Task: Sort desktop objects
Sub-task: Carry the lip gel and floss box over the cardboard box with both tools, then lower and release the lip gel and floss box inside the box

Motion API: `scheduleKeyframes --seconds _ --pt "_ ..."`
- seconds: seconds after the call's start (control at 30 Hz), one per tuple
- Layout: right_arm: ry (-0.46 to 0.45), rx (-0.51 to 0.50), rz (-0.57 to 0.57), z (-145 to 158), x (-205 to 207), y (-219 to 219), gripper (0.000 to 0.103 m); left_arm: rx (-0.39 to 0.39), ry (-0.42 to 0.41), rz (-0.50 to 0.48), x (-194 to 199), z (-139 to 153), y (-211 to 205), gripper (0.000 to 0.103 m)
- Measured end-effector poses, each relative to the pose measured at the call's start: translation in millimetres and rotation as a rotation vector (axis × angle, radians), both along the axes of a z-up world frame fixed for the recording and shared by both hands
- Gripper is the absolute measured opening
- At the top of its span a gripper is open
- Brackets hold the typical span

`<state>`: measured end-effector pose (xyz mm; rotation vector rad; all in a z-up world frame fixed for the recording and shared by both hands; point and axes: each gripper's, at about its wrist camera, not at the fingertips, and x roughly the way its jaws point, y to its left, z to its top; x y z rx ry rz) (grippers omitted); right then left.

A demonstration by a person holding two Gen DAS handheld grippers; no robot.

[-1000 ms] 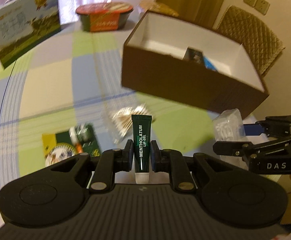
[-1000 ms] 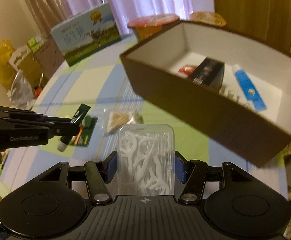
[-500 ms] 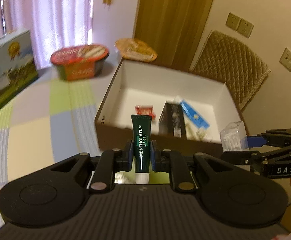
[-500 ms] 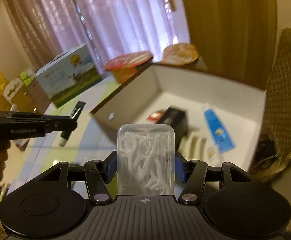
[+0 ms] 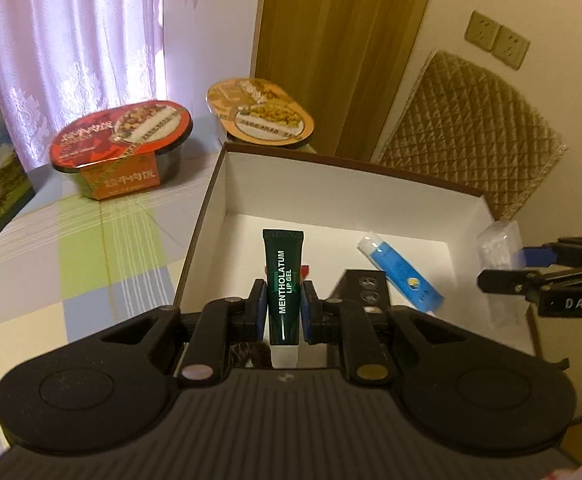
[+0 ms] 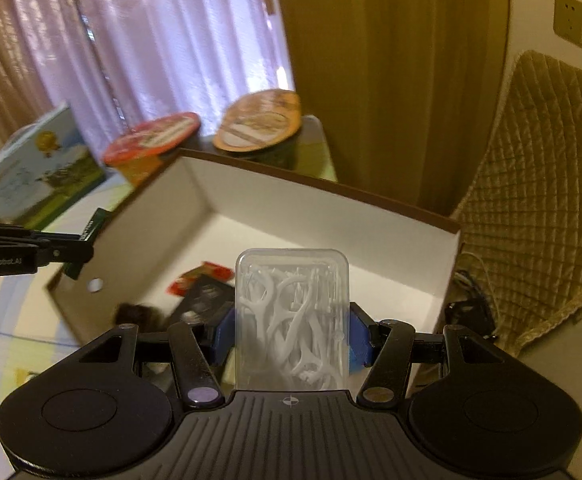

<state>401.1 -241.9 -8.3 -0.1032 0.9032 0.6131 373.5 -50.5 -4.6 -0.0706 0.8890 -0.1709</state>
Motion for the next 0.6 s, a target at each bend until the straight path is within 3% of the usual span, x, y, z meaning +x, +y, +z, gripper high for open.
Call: scheduleKeyframes --seconds 0.23,0.6 --pt "0.054 -0.073 -0.012 -22 40 0 0.055 0.023 0.061 -0.026 48 -26 -8 0.013" --pt "0.066 -0.164 0.035 -44 62 12 0.055 0.091 0.139 -0.025 102 -68 -18 0.013"
